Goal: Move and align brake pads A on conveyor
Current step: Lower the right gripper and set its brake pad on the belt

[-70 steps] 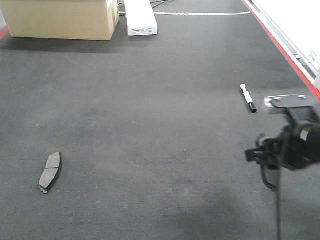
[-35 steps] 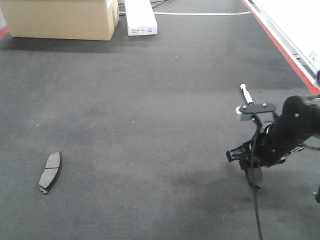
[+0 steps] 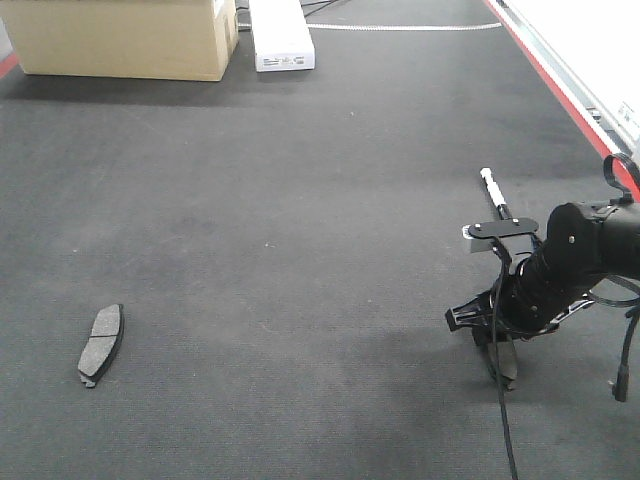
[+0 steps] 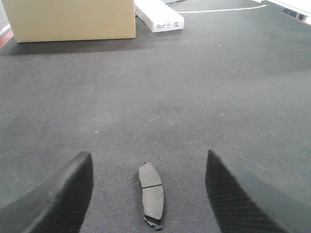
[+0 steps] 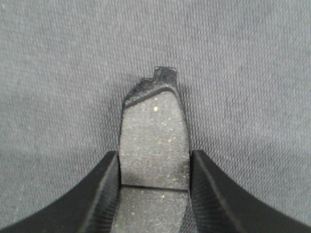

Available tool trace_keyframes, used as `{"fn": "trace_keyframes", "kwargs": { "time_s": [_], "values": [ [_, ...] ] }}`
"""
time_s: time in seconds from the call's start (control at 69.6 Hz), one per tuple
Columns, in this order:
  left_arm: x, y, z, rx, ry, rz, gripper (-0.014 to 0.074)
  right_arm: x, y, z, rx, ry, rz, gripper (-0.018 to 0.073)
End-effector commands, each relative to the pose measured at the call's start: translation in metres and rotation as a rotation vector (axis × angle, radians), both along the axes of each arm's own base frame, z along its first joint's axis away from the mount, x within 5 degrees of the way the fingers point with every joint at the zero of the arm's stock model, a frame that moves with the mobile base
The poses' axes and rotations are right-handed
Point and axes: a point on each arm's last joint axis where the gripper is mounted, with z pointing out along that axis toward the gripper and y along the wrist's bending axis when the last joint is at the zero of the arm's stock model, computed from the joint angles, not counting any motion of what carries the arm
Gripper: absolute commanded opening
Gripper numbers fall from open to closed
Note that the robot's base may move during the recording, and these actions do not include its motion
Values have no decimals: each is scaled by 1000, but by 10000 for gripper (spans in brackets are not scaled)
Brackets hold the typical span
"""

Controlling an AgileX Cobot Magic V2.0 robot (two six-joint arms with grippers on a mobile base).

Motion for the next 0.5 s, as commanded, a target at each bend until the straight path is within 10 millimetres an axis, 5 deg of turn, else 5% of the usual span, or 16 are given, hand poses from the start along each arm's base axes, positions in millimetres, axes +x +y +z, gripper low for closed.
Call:
{"fn": "trace_keyframes", "kwargs": {
  "time_s": [0.0, 0.215, 0.488],
  "values": [
    [2, 0, 13, -12, -82, 0, 491, 6, -1, 22, 6, -95, 4, 251],
    [2, 0, 13, -12, -82, 0, 491, 6, -2, 23, 2, -96, 8, 476],
    [2, 0, 13, -12, -82, 0, 491, -10, -3, 55, 29, -171, -20, 465]
  ]
}}
